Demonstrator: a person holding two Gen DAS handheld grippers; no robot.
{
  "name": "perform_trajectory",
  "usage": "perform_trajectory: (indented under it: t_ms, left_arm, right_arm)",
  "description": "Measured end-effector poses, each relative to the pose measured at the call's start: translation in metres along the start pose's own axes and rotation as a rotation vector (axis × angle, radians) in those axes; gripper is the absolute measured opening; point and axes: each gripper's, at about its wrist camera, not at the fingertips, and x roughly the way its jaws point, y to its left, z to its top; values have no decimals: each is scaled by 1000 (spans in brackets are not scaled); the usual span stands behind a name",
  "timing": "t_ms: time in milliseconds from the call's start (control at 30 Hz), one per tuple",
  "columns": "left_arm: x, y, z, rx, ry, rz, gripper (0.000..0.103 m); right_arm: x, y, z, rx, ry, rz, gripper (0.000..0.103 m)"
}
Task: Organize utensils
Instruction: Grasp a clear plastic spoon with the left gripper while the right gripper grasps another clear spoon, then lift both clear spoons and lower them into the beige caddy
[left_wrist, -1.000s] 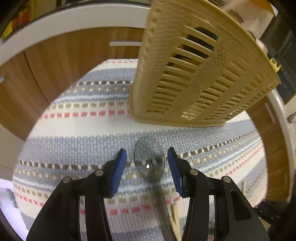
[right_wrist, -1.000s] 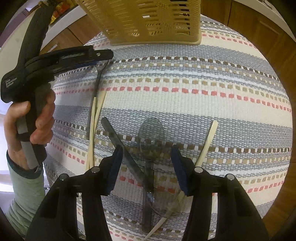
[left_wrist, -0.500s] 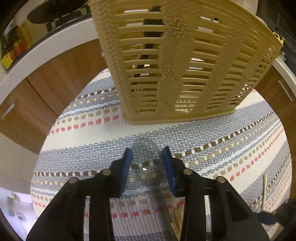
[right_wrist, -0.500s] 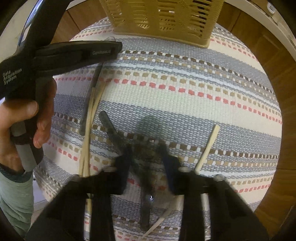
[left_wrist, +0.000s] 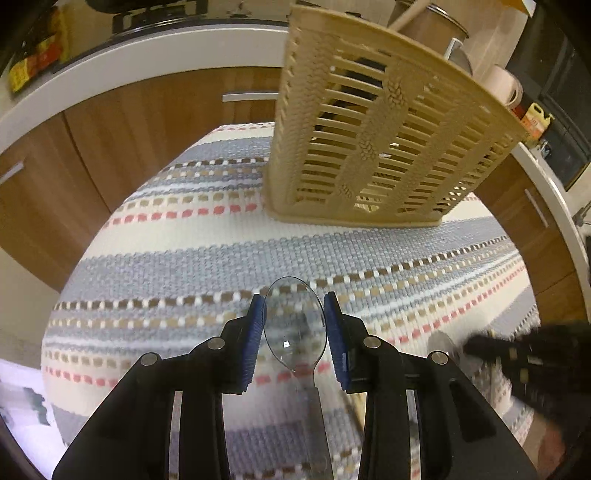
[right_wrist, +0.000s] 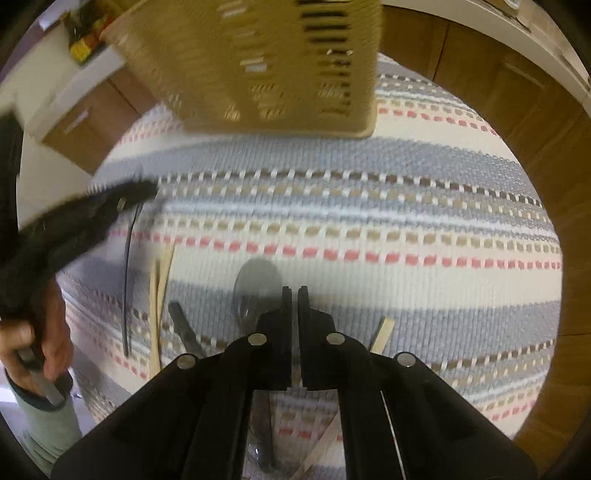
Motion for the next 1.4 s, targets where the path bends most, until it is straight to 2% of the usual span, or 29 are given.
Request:
perform_trajectory:
  t_ms: [100, 133, 167, 233, 367, 467, 500, 533, 567, 667, 800, 833, 867, 900, 967, 1167, 1233, 1267, 1300, 1400]
  left_arm:
    - [-13, 13, -9, -9, -5, -23, 31]
    - [-17, 16, -11, -9, -5, -29, 31]
    - [-20, 17, -13, -9, -3, -42, 31]
    - [-26, 13, -19, -5, -6, -55, 31]
    - [-31, 4, -23, 17, -18, -64, 31]
    - [-37, 2, -25, 36, -32, -57, 31]
    - [-39, 2, -25, 39, -35, -54, 31]
    - [-40, 4, -26, 41, -37, -53, 31]
    - [-41, 4, -26, 41, -39, -53, 31]
    - [-40, 6, -28, 33, -38, -59, 31]
    - [-41, 10, -31, 31, -45, -66, 31]
    - [-42, 11, -32, 30, -48, -67, 31]
    - [-44, 11, -32, 29, -54, -72, 31]
    - [-47, 12, -32, 28, -62, -76, 31]
    - [-50, 12, -31, 27, -75, -80, 31]
    - [-52, 9, -29, 30, -84, -79, 31]
    - [-52, 9, -29, 28, -83, -79, 31]
    - [-51, 10, -28, 24, -81, -81, 31]
    - [-50, 11, -28, 22, -80, -82, 31]
    - [-51, 12, -27, 23, -84, -85, 31]
  right_arm:
    - [-4, -11, 5, 47, 41, 103, 8]
    - [-2, -12, 3, 46, 58, 106, 20]
    - [-1, -9, 1, 35, 74, 92, 39]
    - [-3, 3, -7, -9, 64, 44, 52]
    - [10, 30, -8, -65, 112, -40, 52]
    - [20, 59, -2, -120, 133, -140, 52]
    - [23, 66, -1, -137, 139, -171, 49]
    - [25, 75, 1, -166, 142, -198, 40]
    - [26, 85, 0, -180, 150, -187, 27]
    - [30, 97, 5, -203, 154, -194, 27]
    - [24, 98, 8, -186, 88, -124, 21]
    - [21, 94, 6, -183, 72, -107, 16]
    - [15, 94, 3, -178, 50, -87, 1]
    - [9, 94, 1, -172, 24, -48, 0]
    - [5, 92, -1, -161, 1, -17, 0]
    - [1, 65, -5, -123, -31, 1, 0]
    - [-2, 68, -1, -115, -26, 19, 0]
    - [-13, 53, -2, -118, -13, 37, 2]
    - [-15, 53, 0, -126, -2, 45, 4]
    - [-6, 52, 8, -168, 44, -3, 33]
